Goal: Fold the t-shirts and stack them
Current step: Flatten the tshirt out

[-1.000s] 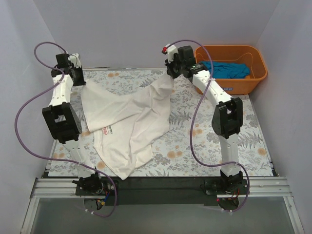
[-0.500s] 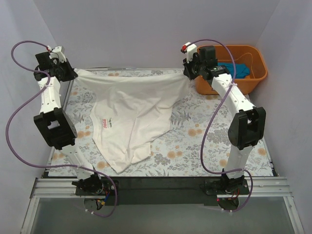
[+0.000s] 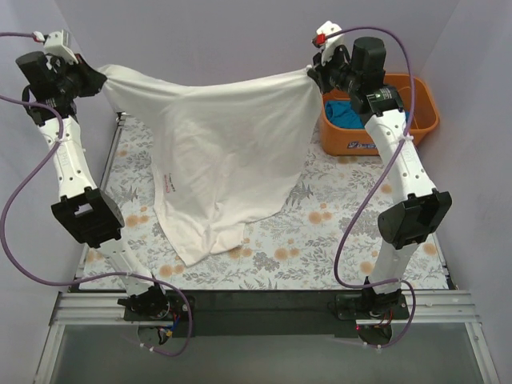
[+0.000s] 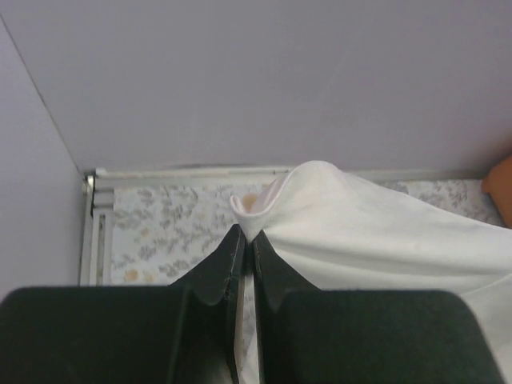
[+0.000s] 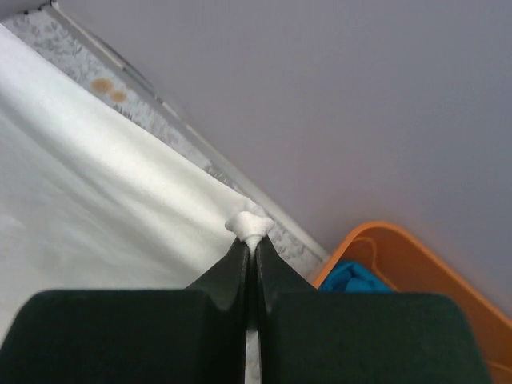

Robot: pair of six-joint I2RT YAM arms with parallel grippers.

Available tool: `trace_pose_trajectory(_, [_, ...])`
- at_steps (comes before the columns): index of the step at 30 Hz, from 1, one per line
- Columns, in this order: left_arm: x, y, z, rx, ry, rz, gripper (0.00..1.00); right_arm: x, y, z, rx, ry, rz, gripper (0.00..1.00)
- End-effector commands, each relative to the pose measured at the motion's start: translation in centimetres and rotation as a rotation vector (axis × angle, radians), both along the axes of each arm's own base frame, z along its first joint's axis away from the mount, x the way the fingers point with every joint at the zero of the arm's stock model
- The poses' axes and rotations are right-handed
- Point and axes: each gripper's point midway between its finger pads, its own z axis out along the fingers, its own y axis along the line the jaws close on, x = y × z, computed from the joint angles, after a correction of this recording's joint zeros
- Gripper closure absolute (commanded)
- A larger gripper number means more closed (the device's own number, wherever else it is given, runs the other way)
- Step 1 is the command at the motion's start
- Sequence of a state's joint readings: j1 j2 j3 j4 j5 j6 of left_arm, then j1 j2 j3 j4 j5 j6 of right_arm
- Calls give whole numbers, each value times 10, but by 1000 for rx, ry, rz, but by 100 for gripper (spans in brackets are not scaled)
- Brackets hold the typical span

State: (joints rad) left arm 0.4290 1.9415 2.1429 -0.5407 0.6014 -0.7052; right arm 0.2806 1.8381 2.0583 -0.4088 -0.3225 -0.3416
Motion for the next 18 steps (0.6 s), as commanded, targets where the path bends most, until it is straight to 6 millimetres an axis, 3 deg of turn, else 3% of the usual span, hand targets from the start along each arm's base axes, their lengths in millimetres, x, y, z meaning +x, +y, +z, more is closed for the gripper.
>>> trace_pose_trajectory(1, [-13, -4, 111, 55, -280, -1, 100, -9, -21, 102, 34, -281, -54, 99])
trace_pose_trajectory(2, [-23, -10, 141, 66, -362, 2, 100, -18, -26, 126, 55, -351, -69, 99])
trace_pose_trajectory(3, [-27, -11, 147, 65, -381, 9, 100, -32, -33, 157, 82, -441, -85, 99])
trace_pose_trajectory(4, [-41, -17, 171, 82, -457, 16, 100, -35, -36, 159, 87, -457, -101, 99])
trace_pose_trajectory(5, [-57, -24, 193, 105, -531, 19, 100, -49, -43, 179, 106, -527, -119, 99])
trace_pose_trajectory(6, [-66, -27, 203, 117, -568, 27, 100, -71, -49, 208, 138, -607, -127, 99])
trace_pose_trajectory(7, [-86, -31, 224, 142, -647, 56, 100, -76, -52, 208, 140, -618, -135, 99])
trace_pose_trajectory(8, [-97, -32, 235, 158, -692, 76, 100, -101, -59, 234, 169, -696, -138, 99])
trace_pose_trajectory(13, [-200, -40, 309, 273, -1009, 285, 100, -191, -88, 272, 230, -890, -168, 99])
trace_pose_trajectory(18, [-282, -53, 336, 386, -1171, 421, 100, -272, -119, 296, 270, -1060, -224, 99])
